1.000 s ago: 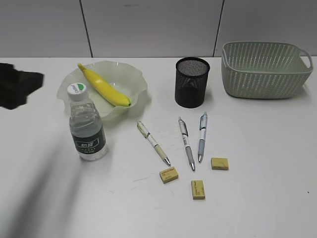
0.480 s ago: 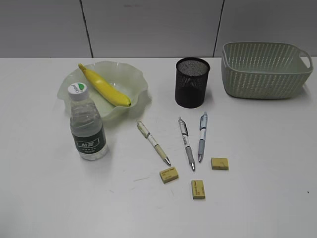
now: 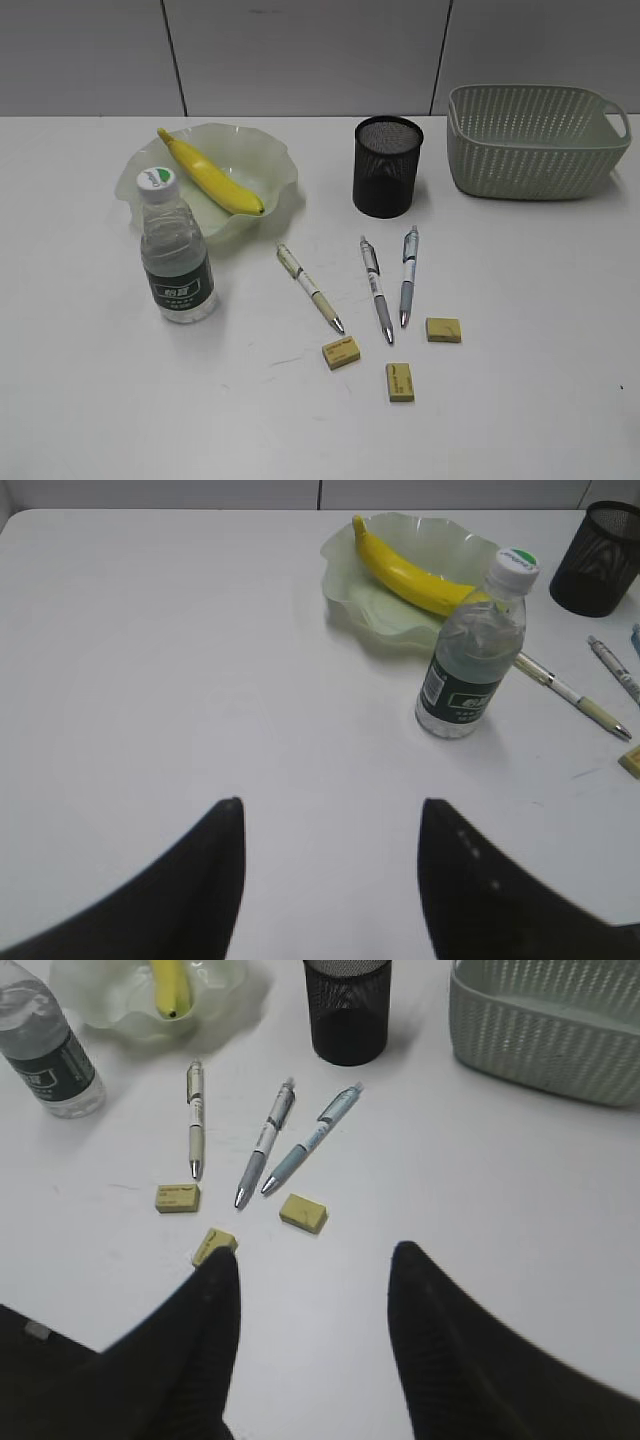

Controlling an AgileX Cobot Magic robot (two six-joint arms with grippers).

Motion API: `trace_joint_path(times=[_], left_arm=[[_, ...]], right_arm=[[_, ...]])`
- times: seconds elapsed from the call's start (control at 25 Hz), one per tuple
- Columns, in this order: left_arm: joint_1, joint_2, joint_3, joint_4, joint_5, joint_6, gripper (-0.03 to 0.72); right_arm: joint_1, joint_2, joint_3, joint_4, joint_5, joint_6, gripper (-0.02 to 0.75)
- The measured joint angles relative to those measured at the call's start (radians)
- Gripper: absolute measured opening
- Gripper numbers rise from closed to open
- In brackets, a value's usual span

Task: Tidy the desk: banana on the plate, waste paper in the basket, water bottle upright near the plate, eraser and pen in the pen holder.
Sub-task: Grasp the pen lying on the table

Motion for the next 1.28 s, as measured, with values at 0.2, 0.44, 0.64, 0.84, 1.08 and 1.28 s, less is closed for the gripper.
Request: trace_joint_path(times=[0.2, 0.44, 0.64, 0.84, 1.08, 1.28], left_arm=[[0.009, -0.011, 0.000, 0.001, 0.000, 0.002, 0.414], [0.098, -0.050, 0.000, 0.011, 0.002, 0.002, 0.407], [0.132, -0.050, 0.000, 0.014, 0.003, 0.002, 0.405], [0.144, -0.050, 0.000, 0.014, 0.003, 0.002, 0.405], [0.144, -0.050, 0.000, 0.014, 0.003, 0.002, 0.398], [0.145, -0.050, 0.000, 0.014, 0.003, 0.002, 0.396]], right_arm=[[0.002, 0.413, -0.045, 0.107, -0.131, -0.075, 0.391], [0.225, 0.910, -0.262, 0.100, -0.293, -0.005, 0.358], [0.311, 1.325, -0.560, -0.251, -0.261, 0.504, 0.366], [0.312, 1.621, -0.849, -0.328, -0.067, 0.644, 0.414], [0.322, 1.772, -1.050, -0.317, 0.030, 0.695, 0.423], [0.333, 1.825, -1.084, -0.353, 0.053, 0.768, 0.422]])
